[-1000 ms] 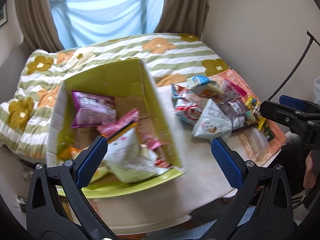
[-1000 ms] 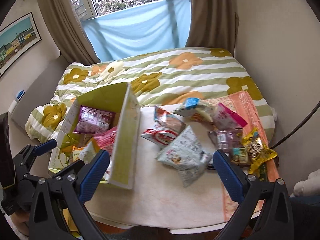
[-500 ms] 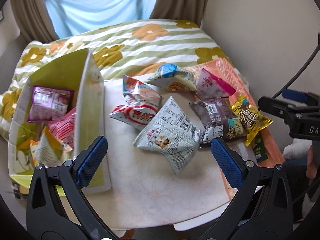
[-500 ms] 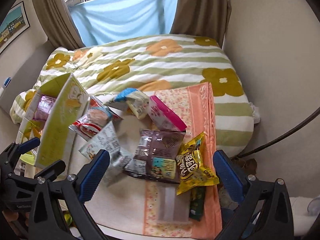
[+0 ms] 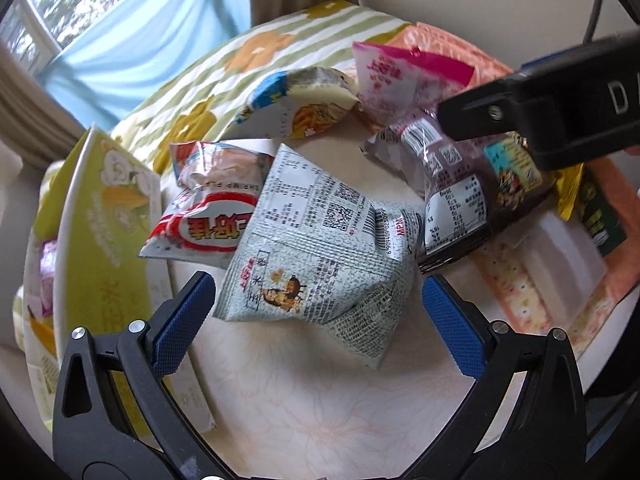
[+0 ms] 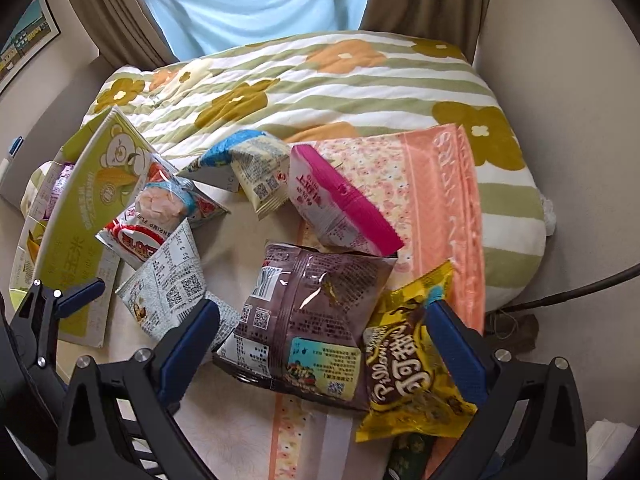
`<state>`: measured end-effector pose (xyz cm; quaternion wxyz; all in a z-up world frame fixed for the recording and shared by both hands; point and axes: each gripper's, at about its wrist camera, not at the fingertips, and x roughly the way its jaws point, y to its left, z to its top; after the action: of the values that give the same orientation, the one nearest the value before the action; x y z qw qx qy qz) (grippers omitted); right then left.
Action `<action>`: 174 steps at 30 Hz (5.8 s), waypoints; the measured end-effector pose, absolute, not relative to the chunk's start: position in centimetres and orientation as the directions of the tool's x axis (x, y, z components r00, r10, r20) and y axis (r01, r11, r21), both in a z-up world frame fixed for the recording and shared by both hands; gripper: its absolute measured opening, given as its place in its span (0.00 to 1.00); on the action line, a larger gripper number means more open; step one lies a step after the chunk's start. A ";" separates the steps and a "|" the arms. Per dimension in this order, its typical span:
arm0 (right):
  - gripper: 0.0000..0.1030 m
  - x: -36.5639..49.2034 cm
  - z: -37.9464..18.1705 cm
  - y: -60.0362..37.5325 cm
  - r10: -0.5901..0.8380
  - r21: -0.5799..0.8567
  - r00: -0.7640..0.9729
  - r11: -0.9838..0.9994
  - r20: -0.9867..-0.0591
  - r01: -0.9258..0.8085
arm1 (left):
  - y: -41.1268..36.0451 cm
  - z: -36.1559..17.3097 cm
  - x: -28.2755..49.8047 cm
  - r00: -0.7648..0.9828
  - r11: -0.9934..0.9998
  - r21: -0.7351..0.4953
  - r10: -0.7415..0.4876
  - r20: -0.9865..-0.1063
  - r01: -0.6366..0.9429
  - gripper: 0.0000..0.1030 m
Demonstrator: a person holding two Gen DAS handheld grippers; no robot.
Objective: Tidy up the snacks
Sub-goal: 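Move both tools back to the snack pile on the table, then grasp the grey-green printed bag with the left tool while the right tool grasps the brown bag, then carry both bags over the cardboard box and open both tools to drop them, then grasp the shrimp-flake bag with the left tool while the right tool grasps the yellow Pillows bag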
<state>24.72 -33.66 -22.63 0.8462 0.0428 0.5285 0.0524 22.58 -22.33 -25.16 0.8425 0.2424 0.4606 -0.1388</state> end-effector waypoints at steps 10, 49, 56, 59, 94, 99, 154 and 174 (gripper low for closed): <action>0.99 25.8 -25.2 -33.3 0.113 0.105 0.400 0.994 -0.909 -0.040 | -22.6 -28.5 24.0 0.499 0.808 0.299 0.007 -0.867 0.508 1.00; 0.82 26.4 -27.2 -31.6 0.153 0.165 0.368 0.986 -0.917 0.000 | -17.1 -24.6 20.2 0.478 0.887 0.184 -0.046 -0.877 0.423 0.41; 0.64 25.9 -26.6 -31.7 0.162 0.173 0.382 0.985 -0.910 -0.006 | -17.0 -24.0 19.7 0.484 0.891 0.182 -0.048 -0.874 0.417 0.40; 0.57 25.5 -26.1 -31.8 0.179 0.193 0.397 0.981 -0.900 -0.003 | -16.8 -23.4 19.5 0.492 0.893 0.182 -0.050 -0.869 0.412 0.40; 0.55 24.4 -8.1 -19.0 0.329 0.183 0.621 0.940 -0.712 -0.288 | -3.1 -8.9 21.6 0.732 0.969 0.198 0.026 -0.681 0.150 0.40; 0.55 27.2 -7.7 -13.3 0.345 0.207 0.627 0.936 -0.698 -0.285 | 2.6 -9.4 25.3 0.712 0.964 0.217 0.045 -0.701 0.153 0.40; 0.99 31.0 -11.1 -2.3 0.292 0.169 0.598 0.952 -0.746 -0.253 | 14.1 -12.7 28.6 0.569 0.981 0.121 0.012 -0.822 0.153 1.00; 0.99 23.1 -8.4 -17.1 0.154 0.125 0.684 0.988 -0.713 -0.092 | -1.2 -9.7 26.2 0.604 0.946 0.096 -0.118 -0.789 0.310 1.00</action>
<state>23.07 -17.08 -8.45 0.9167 0.0394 0.3919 0.0671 26.15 -1.19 -9.65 0.8884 0.1121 0.4286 -0.1202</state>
